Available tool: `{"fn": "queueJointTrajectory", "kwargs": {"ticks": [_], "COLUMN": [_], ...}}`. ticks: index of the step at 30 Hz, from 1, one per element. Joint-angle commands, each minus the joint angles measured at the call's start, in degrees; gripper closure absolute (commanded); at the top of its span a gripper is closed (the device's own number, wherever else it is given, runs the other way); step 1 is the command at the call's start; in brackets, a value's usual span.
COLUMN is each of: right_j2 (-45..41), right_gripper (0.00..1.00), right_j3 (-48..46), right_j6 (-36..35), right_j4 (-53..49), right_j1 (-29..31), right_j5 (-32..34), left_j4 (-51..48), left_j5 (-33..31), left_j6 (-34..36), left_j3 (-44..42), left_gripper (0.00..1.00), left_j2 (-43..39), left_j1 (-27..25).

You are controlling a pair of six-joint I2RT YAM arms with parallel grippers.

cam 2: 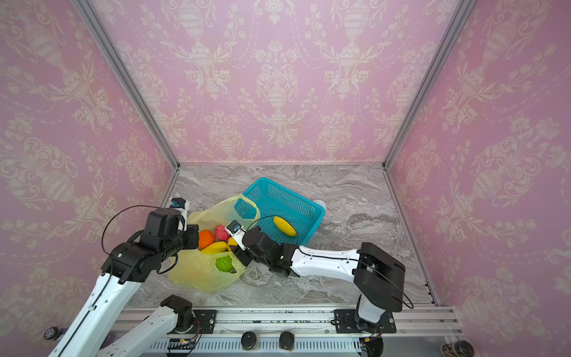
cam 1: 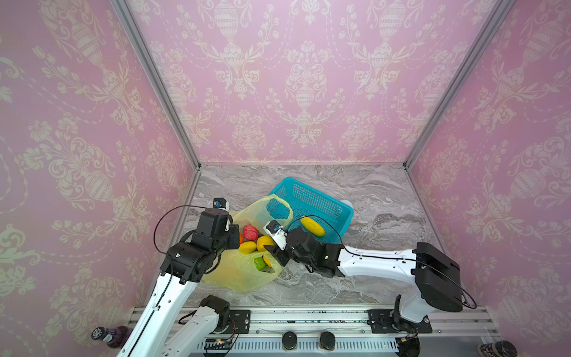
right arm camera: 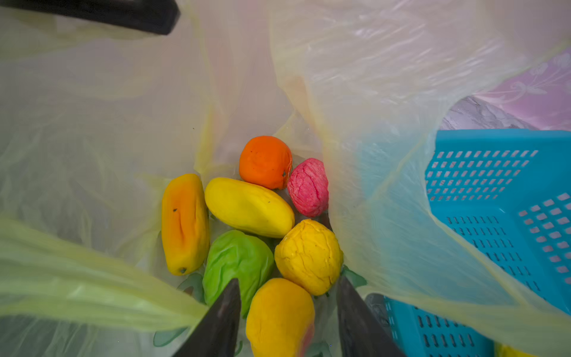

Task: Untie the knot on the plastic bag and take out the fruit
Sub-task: 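Move the open right gripper back into the bag above the fruit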

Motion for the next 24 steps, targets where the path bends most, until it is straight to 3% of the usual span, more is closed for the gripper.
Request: {"fn": "queueJointTrajectory", "kwargs": {"ticks": [1, 7, 17, 24], "right_j2": [4.61, 10.41, 19.2, 24.11], "right_gripper": [0.51, 0.5, 0.37, 0.25], "right_j3": [6.55, 11.97, 20.94, 25.32], "right_j6": [4.01, 5.47, 2.38, 4.04], "right_j4": [-6.39, -10.26, -17.06, -21.96], "right_j1": [-1.54, -2.67, -1.61, -1.09], "right_j5": [-1.26, -2.91, -14.33, -8.55], "left_j4": [0.33, 0.46, 0.4, 0.41], "left_j5": [0.52, 0.73, 0.62, 0.66], "left_j6": [-0.49, -0.52, -0.56, -0.61], "left_j3": [-0.88, -0.92, -0.91, -0.91], "left_gripper": [1.0, 1.0, 1.0, 1.0], "left_j2": [-0.08, -0.32, -0.43, -0.56], "left_j1": [0.57, 0.56, 0.56, 0.52]}}
